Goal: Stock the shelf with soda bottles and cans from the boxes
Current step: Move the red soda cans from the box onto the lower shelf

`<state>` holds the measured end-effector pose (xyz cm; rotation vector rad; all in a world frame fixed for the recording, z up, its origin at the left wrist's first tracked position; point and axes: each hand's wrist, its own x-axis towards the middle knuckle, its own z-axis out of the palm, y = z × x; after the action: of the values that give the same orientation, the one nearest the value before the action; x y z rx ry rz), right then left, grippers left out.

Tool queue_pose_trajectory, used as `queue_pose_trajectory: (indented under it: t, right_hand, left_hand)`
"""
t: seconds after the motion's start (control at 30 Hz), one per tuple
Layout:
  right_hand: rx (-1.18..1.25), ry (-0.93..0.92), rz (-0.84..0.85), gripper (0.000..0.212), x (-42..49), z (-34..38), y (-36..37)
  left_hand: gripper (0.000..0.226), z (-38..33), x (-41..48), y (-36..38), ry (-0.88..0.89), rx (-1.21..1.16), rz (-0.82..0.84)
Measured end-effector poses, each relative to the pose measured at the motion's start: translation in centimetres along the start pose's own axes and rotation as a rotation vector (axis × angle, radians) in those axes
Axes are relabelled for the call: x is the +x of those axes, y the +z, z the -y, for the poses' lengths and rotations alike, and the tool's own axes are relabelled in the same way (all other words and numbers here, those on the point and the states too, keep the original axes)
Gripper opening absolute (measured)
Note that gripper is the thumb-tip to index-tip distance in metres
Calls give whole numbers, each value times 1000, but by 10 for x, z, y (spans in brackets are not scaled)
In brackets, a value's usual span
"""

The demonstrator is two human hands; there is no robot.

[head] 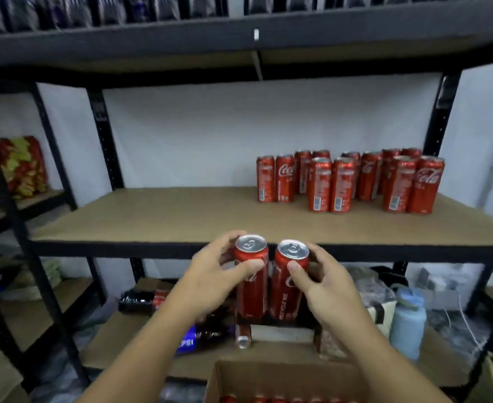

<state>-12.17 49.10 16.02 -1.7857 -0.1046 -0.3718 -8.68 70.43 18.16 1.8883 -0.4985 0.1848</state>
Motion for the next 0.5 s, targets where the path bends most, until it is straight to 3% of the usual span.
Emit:
queue_pose_trajectory:
  t: [0.2, 0.33, 0.5]
  right_hand:
    - [72, -102, 60, 26, 90, 73, 18]
    - [12, -51, 70, 40, 139, 74, 42]
    - [-73, -9, 52, 53, 162, 61, 59]
  left_hand:
    - [35, -45, 71, -42, 95, 38, -131]
    - [25, -32, 110, -47, 63, 65, -205]
    - [32, 0, 135, -40, 0, 49, -270]
